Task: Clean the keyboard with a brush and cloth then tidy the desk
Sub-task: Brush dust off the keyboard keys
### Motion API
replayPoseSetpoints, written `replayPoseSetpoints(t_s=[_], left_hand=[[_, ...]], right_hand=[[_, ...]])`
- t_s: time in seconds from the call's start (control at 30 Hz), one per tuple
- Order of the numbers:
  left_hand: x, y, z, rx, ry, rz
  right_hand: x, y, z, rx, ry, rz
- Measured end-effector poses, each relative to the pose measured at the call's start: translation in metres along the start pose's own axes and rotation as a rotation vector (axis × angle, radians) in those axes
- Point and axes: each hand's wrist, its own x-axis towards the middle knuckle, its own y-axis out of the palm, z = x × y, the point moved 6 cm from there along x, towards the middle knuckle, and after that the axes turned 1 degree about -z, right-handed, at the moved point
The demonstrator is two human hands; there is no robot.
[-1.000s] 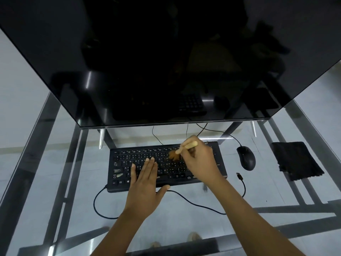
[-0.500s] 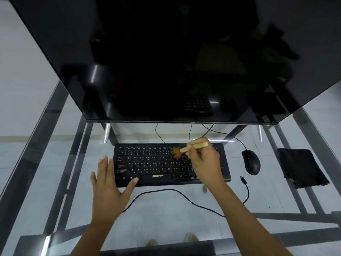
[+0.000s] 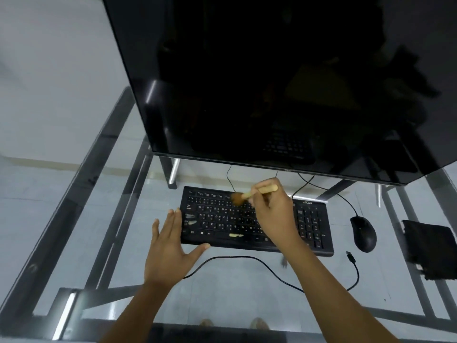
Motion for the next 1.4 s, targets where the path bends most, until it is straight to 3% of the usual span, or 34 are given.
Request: replayPoseSetpoints(t_s=[0.07, 0.2, 0.33, 0.43, 0.57, 0.67, 0.77, 0.9, 1.03, 1.13, 1.23, 1.33, 1.4], left_hand=[[0.000, -0.001, -0.001, -0.005, -0.001, -0.010], [0.000, -0.005, -0.001, -0.026, -0.029, -0.014], [-0.002, -0.020, -0.008, -0.072, -0.047, -0.097], [-0.004, -0.025, -0.010, -0.097, -0.065, -0.129], [-0.001, -0.016, -0.004, -0.064, -0.045, -0.084], [-0.001, -0.015, -0.004, -0.059, -0.036, -0.080], [0.001, -0.015, -0.003, -0.037, -0.030, -0.083], [0.002, -0.011, -0.001, -0.017, -0.028, -0.064], [0.000, -0.009, 0.001, 0.006, -0.027, -0.052], [-0.001, -0.009, 0.000, 0.008, -0.022, -0.047], [-0.001, -0.009, 0.000, 0.000, -0.033, -0.041], [-0.001, -0.007, 0.001, 0.012, -0.030, -0.030], [0.000, -0.006, 0.002, 0.003, -0.035, -0.030]], right_hand=[[-0.003, 0.015, 0.003, -0.055, 0.000, 0.135], [0.001, 0.016, 0.010, -0.090, -0.050, 0.051], [-0.001, 0.032, 0.017, -0.151, -0.033, 0.165], [0.005, 0.025, 0.027, -0.066, -0.028, 0.028], [0.009, 0.044, 0.033, -0.108, -0.029, 0.213], [0.018, 0.043, 0.040, -0.135, -0.060, 0.099], [0.023, 0.060, 0.046, -0.162, -0.050, 0.224], [0.037, 0.066, 0.065, -0.183, -0.123, 0.142], [0.038, 0.087, 0.073, -0.264, -0.148, 0.282], [0.044, 0.083, 0.073, -0.190, -0.119, 0.170], [0.039, 0.092, 0.067, -0.200, -0.083, 0.293], [0.037, 0.084, 0.067, -0.166, -0.078, 0.142], [0.036, 0.085, 0.066, -0.098, -0.059, 0.166]])
